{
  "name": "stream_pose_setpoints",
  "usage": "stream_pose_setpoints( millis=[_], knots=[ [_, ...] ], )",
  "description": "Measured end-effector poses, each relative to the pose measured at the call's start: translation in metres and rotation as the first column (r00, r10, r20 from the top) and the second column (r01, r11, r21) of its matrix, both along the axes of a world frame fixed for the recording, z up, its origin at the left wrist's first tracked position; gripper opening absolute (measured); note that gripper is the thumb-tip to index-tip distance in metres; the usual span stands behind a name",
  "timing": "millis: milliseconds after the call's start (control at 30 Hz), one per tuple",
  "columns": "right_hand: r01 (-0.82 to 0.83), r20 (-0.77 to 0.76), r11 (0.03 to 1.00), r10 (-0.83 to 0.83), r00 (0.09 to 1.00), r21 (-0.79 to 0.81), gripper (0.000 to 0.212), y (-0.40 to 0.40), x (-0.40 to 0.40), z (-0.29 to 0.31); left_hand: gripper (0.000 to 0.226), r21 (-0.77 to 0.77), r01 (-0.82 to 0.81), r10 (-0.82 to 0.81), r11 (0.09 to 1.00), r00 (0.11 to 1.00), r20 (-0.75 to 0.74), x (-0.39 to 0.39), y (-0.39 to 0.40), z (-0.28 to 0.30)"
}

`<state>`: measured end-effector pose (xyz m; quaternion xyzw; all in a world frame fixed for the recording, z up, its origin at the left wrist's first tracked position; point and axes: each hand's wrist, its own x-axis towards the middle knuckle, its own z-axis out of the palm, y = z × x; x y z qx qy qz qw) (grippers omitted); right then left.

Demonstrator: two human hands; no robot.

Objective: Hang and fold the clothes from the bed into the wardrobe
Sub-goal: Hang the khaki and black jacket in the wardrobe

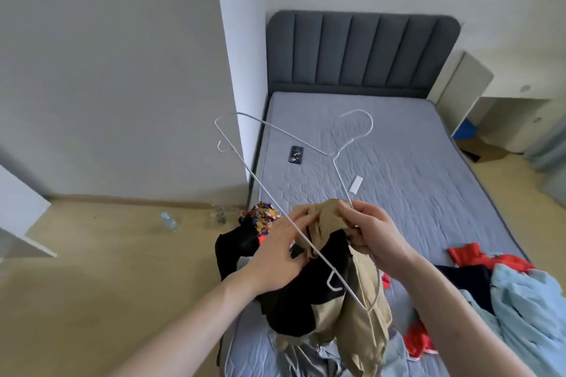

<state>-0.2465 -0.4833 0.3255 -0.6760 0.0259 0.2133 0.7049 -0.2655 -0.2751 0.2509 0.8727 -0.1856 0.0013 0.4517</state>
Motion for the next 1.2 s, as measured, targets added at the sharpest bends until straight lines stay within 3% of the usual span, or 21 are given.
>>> stream_pose_setpoints(
  millis=[67, 167, 300, 400, 567, 700, 833, 967, 1100, 1200],
  knots=[
    [-0.091, 0.009, 0.996, 0.091, 0.996, 0.000, 0.025, -0.004, 0.007, 0.007, 0.047, -0.062, -0.005, 0.006, 0.998, 1.000, 0.013, 0.007, -0.004, 0.011],
    [-0.149, 0.026, 0.988, 0.150, 0.988, -0.047, 0.032, -0.020, 0.017, 0.011, 0.016, -0.154, -0.220, 0.203, 0.963, 0.972, -0.118, 0.019, 0.001, 0.034],
    [-0.125, 0.063, 0.978, 0.137, 0.989, -0.168, 0.018, -0.036, 0.022, 0.008, 0.017, -0.095, -0.327, 0.324, 0.940, 0.945, -0.046, 0.035, 0.003, 0.059],
    [0.009, 0.112, 0.985, 0.010, 0.994, -0.174, 0.011, -0.050, 0.030, 0.001, 0.022, -0.032, -0.348, 0.347, 0.937, 0.937, -0.041, 0.041, -0.005, 0.078],
    [0.070, 0.217, 0.972, -0.020, 0.976, -0.226, 0.020, -0.073, 0.025, -0.017, 0.028, 0.039, -0.356, 0.357, 0.934, 0.934, -0.014, 0.050, -0.018, 0.100],
    [0.185, 0.249, 0.974, -0.148, 0.957, -0.131, 0.029, -0.086, 0.022, -0.031, 0.030, 0.054, -0.329, 0.329, 0.943, 0.944, 0.000, 0.056, -0.026, 0.130],
    [0.150, 0.266, 0.966, -0.092, 0.960, -0.209, 0.042, -0.086, 0.025, -0.042, 0.033, 0.024, -0.307, 0.308, 0.951, 0.951, -0.024, 0.061, -0.035, 0.167],
    [0.083, 0.232, 0.967, -0.025, 0.972, -0.241, 0.076, -0.063, 0.028, -0.063, 0.038, -0.064, -0.292, 0.289, 0.954, 0.956, -0.046, 0.065, -0.053, 0.197],
    [0.043, 0.258, 0.959, 0.032, 0.966, -0.281, 0.058, -0.037, 0.042, -0.069, 0.029, -0.176, -0.237, 0.214, 0.955, 0.967, -0.142, 0.067, -0.070, 0.211],
    [0.066, 0.311, 0.962, 0.021, 0.950, -0.266, 0.046, -0.036, 0.057, -0.065, 0.034, -0.231, -0.275, 0.228, 0.933, 0.950, -0.213, 0.068, -0.063, 0.217]
  ],
)
